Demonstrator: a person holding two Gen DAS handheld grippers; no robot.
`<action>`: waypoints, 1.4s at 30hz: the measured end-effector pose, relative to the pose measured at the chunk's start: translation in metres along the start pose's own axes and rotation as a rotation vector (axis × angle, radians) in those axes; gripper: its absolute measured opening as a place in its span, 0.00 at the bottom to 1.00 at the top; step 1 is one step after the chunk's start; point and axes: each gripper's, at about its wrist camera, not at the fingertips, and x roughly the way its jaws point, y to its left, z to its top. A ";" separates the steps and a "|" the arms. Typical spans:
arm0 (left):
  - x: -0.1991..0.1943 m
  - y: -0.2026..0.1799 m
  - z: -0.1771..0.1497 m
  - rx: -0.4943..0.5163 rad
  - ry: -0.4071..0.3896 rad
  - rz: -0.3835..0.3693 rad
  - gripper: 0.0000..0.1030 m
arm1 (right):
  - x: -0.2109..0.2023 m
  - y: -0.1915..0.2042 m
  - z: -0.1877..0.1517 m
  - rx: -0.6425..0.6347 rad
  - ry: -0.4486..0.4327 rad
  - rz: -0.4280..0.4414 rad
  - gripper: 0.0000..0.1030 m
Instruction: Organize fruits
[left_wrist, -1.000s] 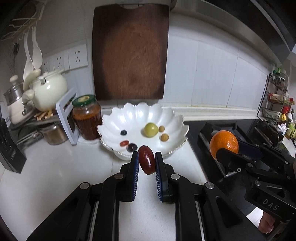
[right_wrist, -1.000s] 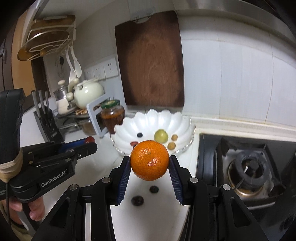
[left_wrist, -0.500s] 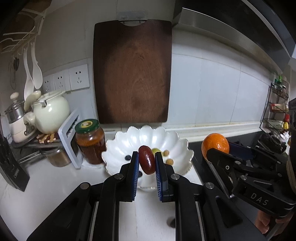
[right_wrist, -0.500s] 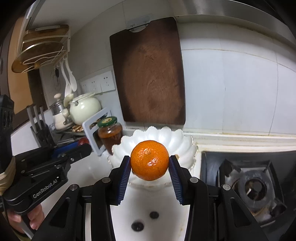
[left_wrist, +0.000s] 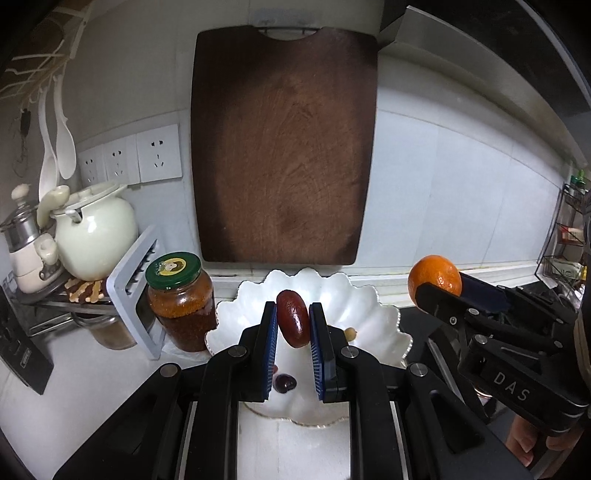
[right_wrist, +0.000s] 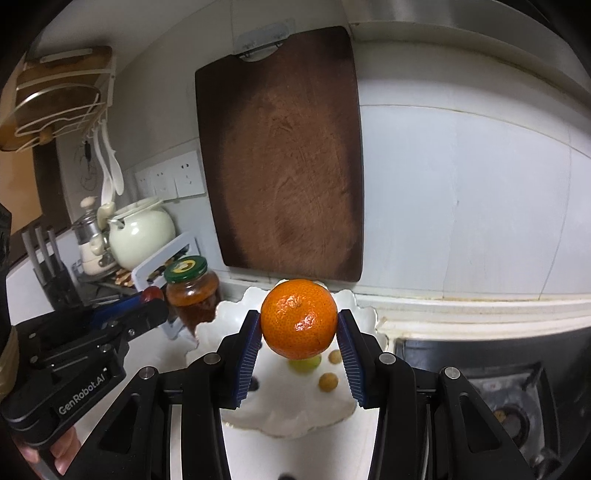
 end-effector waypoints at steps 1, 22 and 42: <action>0.004 0.001 0.002 -0.003 0.002 0.001 0.18 | 0.004 -0.001 0.002 0.001 0.003 -0.002 0.42; 0.121 0.011 0.017 0.020 0.164 0.045 0.18 | 0.118 -0.029 0.018 0.014 0.182 -0.026 0.42; 0.206 0.002 0.007 0.061 0.352 0.019 0.26 | 0.183 -0.056 -0.004 0.057 0.355 -0.029 0.45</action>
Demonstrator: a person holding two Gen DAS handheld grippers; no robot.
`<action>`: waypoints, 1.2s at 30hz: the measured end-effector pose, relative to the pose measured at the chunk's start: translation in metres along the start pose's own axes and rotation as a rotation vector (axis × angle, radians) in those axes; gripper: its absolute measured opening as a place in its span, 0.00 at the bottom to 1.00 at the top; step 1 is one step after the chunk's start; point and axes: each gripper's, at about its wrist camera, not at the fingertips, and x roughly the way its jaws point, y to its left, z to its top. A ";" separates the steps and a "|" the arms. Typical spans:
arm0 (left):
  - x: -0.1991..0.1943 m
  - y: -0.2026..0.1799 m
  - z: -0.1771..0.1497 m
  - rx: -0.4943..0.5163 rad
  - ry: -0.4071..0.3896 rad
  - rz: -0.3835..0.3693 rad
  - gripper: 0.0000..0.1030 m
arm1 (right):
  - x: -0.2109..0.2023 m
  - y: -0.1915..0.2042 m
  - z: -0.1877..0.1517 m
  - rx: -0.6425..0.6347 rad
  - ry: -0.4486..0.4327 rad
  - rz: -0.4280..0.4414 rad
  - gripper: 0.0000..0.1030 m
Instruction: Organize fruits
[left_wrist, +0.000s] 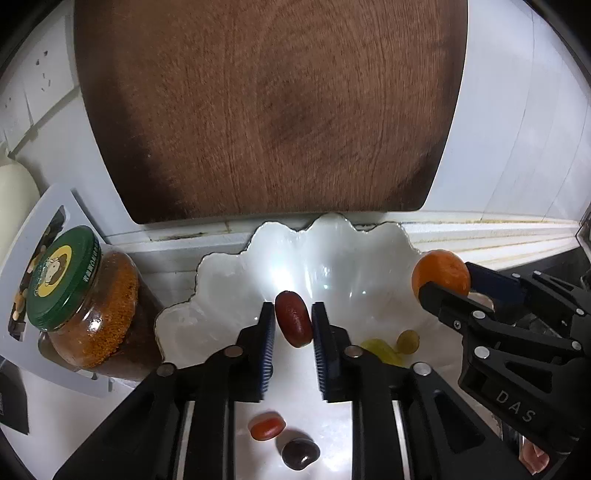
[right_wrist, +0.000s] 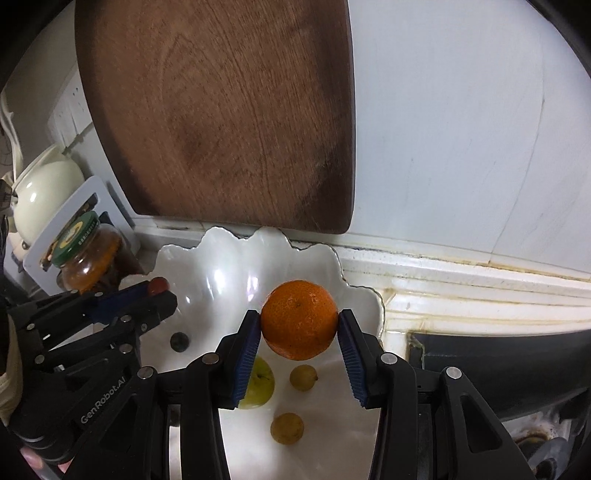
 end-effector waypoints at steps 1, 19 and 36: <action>0.001 -0.002 0.000 0.002 0.002 0.000 0.40 | 0.000 0.000 0.001 0.001 -0.002 -0.002 0.49; -0.088 0.006 -0.019 -0.010 -0.148 0.049 0.56 | -0.075 0.001 -0.010 -0.023 -0.157 -0.035 0.56; -0.174 -0.001 -0.058 -0.007 -0.277 0.053 0.58 | -0.154 0.016 -0.046 -0.059 -0.285 -0.007 0.56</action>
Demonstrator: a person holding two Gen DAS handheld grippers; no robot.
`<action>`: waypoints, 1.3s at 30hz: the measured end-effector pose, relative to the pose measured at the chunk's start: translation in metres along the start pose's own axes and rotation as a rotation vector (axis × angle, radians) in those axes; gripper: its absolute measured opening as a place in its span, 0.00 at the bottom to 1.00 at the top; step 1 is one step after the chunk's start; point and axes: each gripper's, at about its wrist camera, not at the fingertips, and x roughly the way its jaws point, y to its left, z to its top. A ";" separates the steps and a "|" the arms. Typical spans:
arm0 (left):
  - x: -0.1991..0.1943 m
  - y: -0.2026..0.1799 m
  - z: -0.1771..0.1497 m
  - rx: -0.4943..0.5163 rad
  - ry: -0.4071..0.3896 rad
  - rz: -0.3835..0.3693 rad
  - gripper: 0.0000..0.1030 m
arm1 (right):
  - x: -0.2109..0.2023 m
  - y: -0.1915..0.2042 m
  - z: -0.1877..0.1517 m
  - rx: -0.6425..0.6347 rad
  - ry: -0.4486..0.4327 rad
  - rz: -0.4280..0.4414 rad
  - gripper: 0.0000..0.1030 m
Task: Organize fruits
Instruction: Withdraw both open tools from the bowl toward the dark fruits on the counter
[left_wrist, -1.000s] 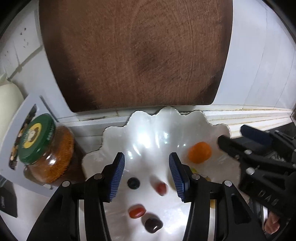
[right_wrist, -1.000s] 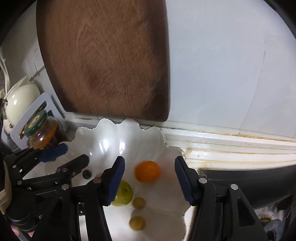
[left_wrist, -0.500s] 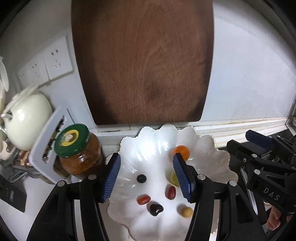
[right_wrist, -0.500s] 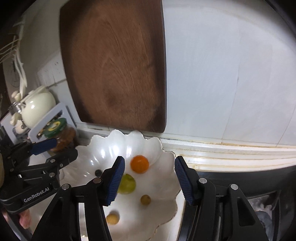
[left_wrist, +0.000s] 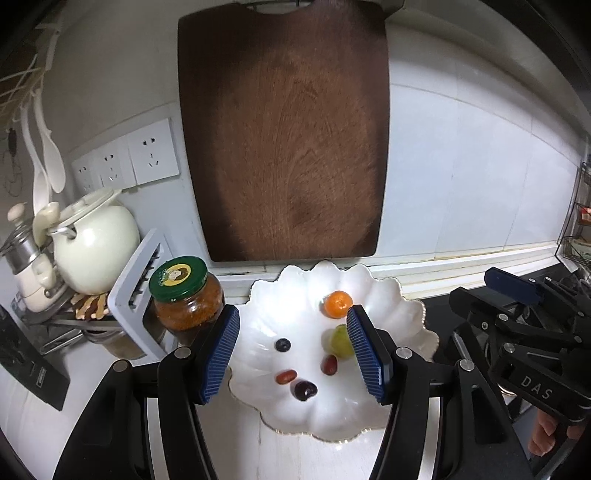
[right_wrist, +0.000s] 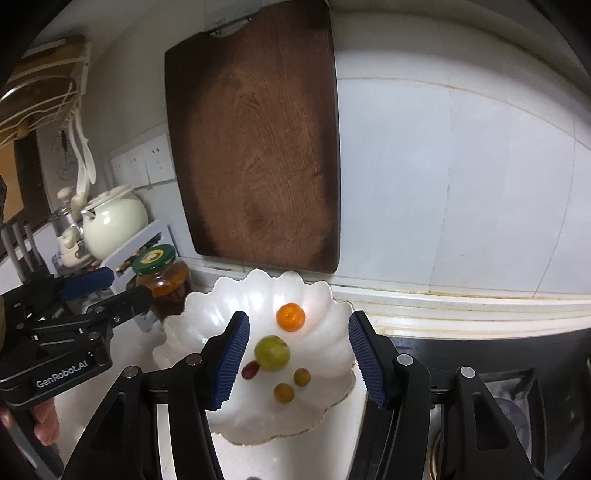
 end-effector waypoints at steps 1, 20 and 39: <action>-0.004 0.000 -0.001 0.000 -0.005 -0.002 0.58 | -0.004 0.001 -0.002 -0.001 -0.005 0.000 0.56; -0.060 -0.017 -0.045 0.023 -0.025 0.001 0.60 | -0.060 0.014 -0.044 -0.047 -0.017 0.041 0.56; -0.075 -0.022 -0.101 0.005 0.062 -0.046 0.60 | -0.067 0.024 -0.086 -0.099 0.066 0.102 0.56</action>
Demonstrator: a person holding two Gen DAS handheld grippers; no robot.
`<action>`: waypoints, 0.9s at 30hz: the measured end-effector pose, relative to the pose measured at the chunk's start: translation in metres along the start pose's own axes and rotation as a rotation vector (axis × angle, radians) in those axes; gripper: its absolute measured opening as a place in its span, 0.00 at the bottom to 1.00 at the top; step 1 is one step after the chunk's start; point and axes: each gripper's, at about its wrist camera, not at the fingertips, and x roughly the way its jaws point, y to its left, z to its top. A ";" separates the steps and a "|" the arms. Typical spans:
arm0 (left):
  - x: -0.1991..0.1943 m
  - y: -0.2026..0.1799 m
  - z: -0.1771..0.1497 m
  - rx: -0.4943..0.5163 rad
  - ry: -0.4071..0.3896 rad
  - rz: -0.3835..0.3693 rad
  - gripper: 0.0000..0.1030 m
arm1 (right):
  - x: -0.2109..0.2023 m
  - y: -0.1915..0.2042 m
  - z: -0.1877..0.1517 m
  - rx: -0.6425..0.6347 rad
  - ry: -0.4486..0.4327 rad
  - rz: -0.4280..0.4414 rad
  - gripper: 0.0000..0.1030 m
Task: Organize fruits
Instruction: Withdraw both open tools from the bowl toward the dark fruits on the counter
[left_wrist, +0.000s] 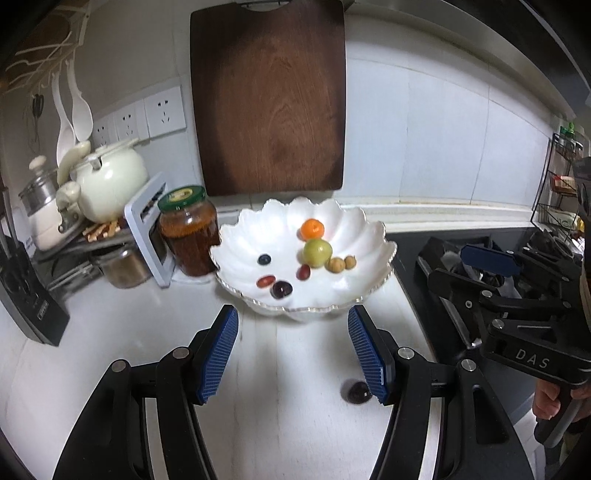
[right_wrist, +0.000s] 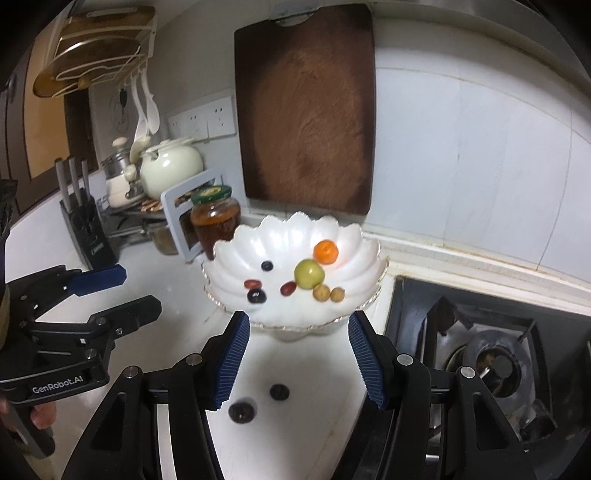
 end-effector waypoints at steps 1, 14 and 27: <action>0.001 -0.001 -0.003 0.001 0.008 -0.005 0.60 | 0.001 0.000 -0.001 -0.002 0.004 0.003 0.56; 0.006 -0.012 -0.032 0.027 0.061 -0.037 0.59 | 0.016 0.003 -0.026 -0.034 0.105 0.046 0.55; 0.025 -0.024 -0.053 0.030 0.095 -0.074 0.59 | 0.038 0.000 -0.043 -0.037 0.192 0.094 0.55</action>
